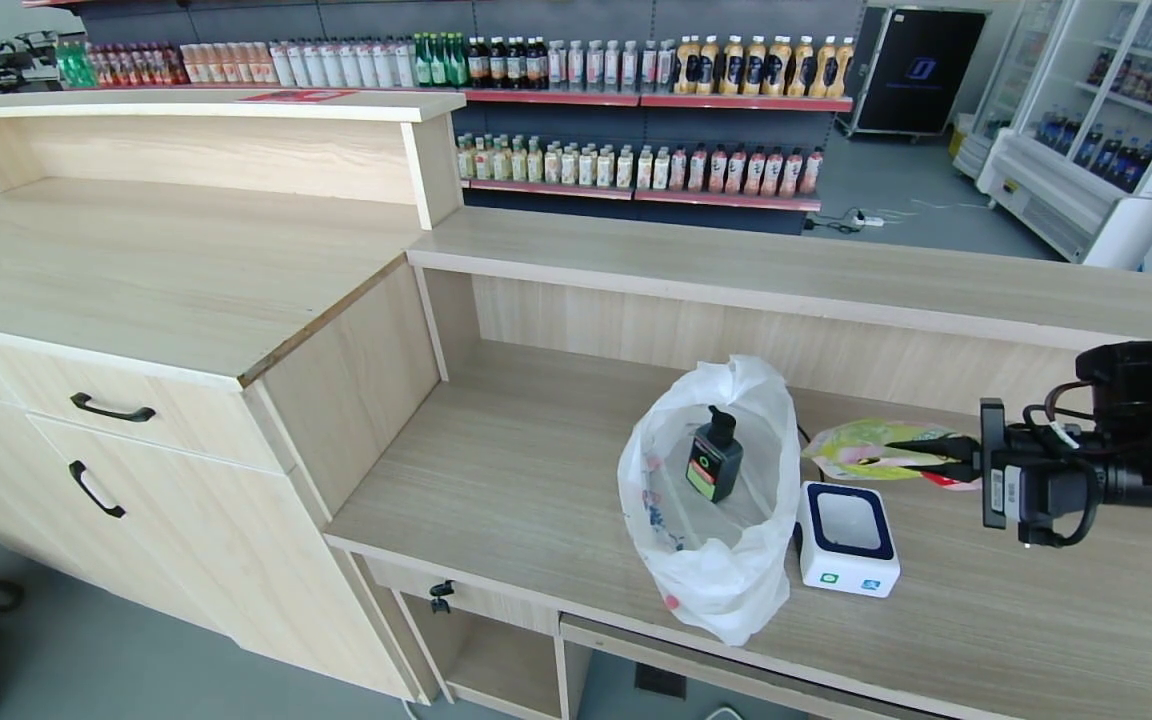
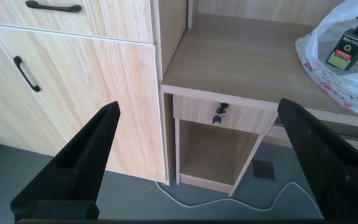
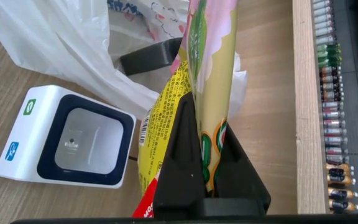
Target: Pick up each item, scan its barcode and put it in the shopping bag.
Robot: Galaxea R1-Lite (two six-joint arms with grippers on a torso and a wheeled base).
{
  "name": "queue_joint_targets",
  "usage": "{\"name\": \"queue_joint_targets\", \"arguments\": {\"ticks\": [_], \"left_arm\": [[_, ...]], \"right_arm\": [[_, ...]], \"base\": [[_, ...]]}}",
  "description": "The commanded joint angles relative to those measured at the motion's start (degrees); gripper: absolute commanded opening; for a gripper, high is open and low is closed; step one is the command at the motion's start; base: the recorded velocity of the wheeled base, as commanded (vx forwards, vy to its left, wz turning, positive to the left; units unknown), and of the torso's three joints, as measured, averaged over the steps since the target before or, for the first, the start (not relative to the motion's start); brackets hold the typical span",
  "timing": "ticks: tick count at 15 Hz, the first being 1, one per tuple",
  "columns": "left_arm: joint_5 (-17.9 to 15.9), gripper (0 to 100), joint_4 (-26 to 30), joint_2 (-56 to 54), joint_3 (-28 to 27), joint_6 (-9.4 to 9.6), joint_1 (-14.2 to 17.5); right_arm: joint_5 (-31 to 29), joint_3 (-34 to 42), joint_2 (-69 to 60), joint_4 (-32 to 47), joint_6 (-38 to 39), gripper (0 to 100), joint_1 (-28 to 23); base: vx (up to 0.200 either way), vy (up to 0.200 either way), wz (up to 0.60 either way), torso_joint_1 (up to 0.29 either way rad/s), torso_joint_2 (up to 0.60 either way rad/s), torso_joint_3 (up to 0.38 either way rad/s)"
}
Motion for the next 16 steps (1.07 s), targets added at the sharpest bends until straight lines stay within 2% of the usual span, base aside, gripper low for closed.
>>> {"name": "queue_joint_targets", "arguments": {"ticks": [1,6,8,10,11,13,15,16], "left_arm": [[-0.1,100,0.0,0.1,0.0,0.02,0.0],[-0.1,100,0.0,0.1,0.0,0.02,0.0],[0.0,100,0.0,0.1,0.0,0.02,0.0],[-0.1,100,0.0,0.1,0.0,0.02,0.0],[0.0,100,0.0,0.1,0.0,0.02,0.0],[-0.1,100,0.0,0.1,0.0,0.02,0.0],[0.0,100,0.0,0.1,0.0,0.02,0.0],[-0.1,100,0.0,0.1,0.0,0.02,0.0]], "right_arm": [[0.1,-0.2,0.3,0.0,0.0,0,0.0],[0.1,-0.3,0.8,0.0,0.0,0,0.0],[0.0,-0.3,-5.4,1.7,4.6,0,0.0],[0.0,1.3,-14.3,3.2,17.4,0,-0.4],[-0.4,3.5,-22.8,3.4,34.5,0,-2.4],[-2.6,4.6,-31.3,3.2,58.8,0,-6.0],[-7.0,5.4,-35.5,3.3,78.8,0,-10.8],[-9.8,6.3,-36.2,3.3,84.9,0,-13.2]], "base": [[0.000,0.000,0.00,0.000,0.00,0.000],[0.000,0.000,0.00,0.000,0.00,0.000],[0.000,0.000,0.00,0.000,0.00,0.000],[0.000,0.000,0.00,0.000,0.00,0.000],[0.000,0.000,0.00,0.000,0.00,0.000],[0.000,0.000,0.00,0.000,0.00,0.000],[0.000,0.000,0.00,0.000,0.00,0.000],[0.000,0.000,0.00,0.000,0.00,0.000]]}}
